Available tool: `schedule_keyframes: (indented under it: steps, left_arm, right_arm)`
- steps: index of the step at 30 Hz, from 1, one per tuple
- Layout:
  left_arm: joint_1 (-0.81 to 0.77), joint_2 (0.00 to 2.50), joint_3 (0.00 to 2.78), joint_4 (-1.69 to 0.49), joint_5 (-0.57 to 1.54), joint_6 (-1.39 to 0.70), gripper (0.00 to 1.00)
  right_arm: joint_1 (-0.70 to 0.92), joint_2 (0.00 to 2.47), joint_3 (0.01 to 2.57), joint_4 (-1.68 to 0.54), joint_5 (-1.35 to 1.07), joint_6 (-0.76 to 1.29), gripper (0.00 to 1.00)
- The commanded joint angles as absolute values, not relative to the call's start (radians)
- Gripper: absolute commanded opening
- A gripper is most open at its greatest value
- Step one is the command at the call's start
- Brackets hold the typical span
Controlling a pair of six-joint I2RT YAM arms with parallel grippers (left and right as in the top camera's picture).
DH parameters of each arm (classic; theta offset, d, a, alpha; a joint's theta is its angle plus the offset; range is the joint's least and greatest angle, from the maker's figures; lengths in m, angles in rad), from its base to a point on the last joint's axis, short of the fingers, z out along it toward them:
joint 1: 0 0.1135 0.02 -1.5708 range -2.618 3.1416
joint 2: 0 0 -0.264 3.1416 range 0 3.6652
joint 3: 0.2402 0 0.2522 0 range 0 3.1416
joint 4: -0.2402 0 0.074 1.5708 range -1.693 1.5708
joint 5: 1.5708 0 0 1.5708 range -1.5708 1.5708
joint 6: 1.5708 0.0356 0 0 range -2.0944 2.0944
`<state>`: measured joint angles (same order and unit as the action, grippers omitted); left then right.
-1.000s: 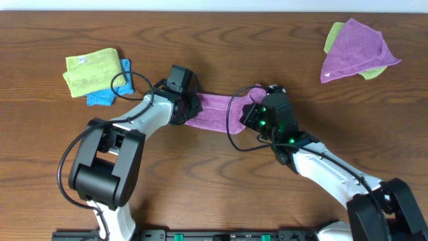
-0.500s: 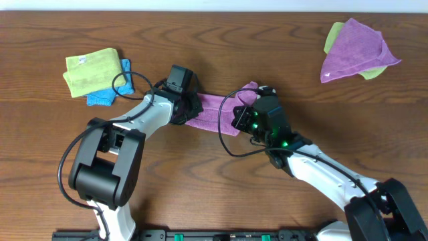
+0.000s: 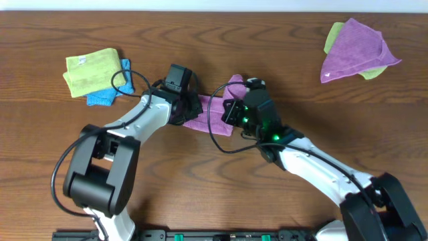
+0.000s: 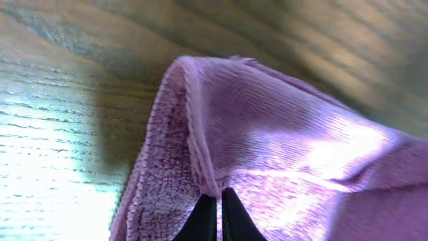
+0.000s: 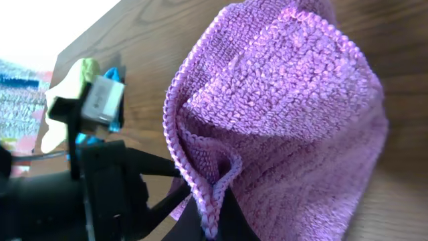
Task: Fold the cloth
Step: 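Move the right gripper's end toward the left gripper, folding the strip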
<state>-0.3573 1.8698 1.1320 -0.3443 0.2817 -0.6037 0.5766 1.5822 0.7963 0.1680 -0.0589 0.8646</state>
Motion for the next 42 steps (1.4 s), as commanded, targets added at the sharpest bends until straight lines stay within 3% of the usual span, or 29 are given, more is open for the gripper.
schedule_keyframes:
  steps: [1,19,38,39,42]
  left_arm:
    - [-0.353,1.811,1.165,-0.356,0.278,-0.573,0.06]
    - [-0.165,1.649,1.17,-0.453,0.22,-0.49,0.06]
    - [-0.133,1.619,1.17,-0.48,0.202,-0.467,0.06]
    - [-0.133,1.619,1.17,-0.48,0.201,-0.467,0.06]
    - [-0.133,1.619,1.17,-0.482,0.198,-0.467,0.06]
  right_arm:
    - [0.61,1.628,0.835,0.164,-0.057,0.847,0.01]
    - [0.681,1.786,0.98,0.164,-0.061,0.832,0.01]
    - [0.736,1.959,1.103,0.165,-0.098,0.826,0.01]
    - [0.737,1.963,1.103,0.168,-0.102,0.82,0.06]
    - [0.739,1.964,1.103,0.176,-0.11,0.802,0.31]
